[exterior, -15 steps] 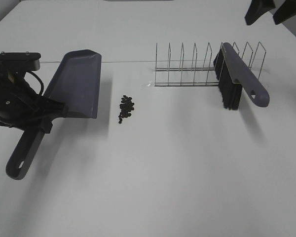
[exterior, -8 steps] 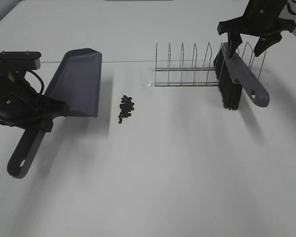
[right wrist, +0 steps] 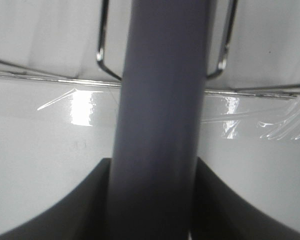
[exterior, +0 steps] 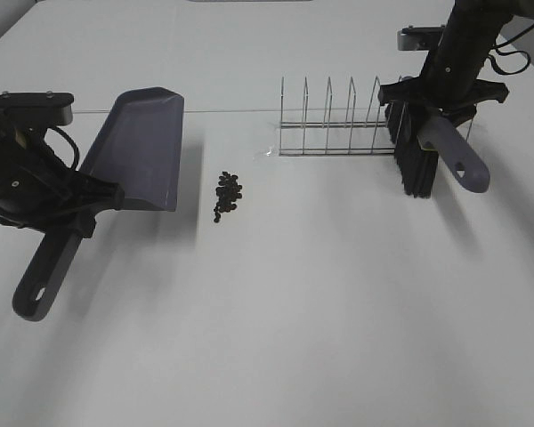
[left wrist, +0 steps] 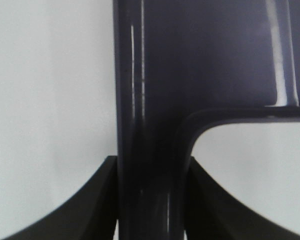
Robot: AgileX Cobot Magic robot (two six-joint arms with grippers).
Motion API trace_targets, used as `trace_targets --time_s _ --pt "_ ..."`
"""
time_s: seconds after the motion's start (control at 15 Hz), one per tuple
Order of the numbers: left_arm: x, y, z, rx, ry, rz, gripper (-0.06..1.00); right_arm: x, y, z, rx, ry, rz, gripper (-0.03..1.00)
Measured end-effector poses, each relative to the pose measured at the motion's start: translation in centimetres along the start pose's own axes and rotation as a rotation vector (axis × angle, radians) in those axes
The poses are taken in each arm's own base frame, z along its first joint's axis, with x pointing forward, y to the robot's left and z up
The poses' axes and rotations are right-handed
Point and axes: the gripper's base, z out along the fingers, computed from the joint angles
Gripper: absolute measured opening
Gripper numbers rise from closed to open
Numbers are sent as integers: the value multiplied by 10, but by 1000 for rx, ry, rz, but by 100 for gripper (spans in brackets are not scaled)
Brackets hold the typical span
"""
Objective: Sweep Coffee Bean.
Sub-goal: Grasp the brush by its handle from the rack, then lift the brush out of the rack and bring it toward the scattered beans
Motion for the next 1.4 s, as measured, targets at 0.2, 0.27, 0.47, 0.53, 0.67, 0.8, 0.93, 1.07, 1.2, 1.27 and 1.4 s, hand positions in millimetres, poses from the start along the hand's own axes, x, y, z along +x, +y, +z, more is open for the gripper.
trace_targets --time_s 0.2,0.27,0.47,0.53,0.67,0.8,0.93,1.07,1.2,1.27,1.4 --pt "0 0 0 0 0 0 36 1 0 0 0 12 22 35" --pt "0 0 0 0 0 0 36 1 0 0 0 13 24 35" --pt "0 0 0 0 0 0 36 2 0 -9 1 21 39 35" --pt "0 0 0 0 1 3 36 0 1 -38 -4 -6 39 35" --pt "0 0 0 -2 3 20 36 1 2 -87 -8 -62 35 35" --pt "0 0 0 -4 4 26 36 2 3 -122 -22 -116 34 35" --pt "0 0 0 -4 4 27 36 3 4 -132 -30 -129 34 35" --pt "1 1 0 -6 10 27 36 11 18 -135 -31 -116 -1 35" --pt "2 1 0 -9 22 28 36 30 49 -137 9 -82 -90 35" --pt "2 1 0 -9 22 28 36 42 66 -135 51 -60 -128 35" --pt "5 2 5 -17 50 28 36 67 100 -119 135 -8 -199 35"
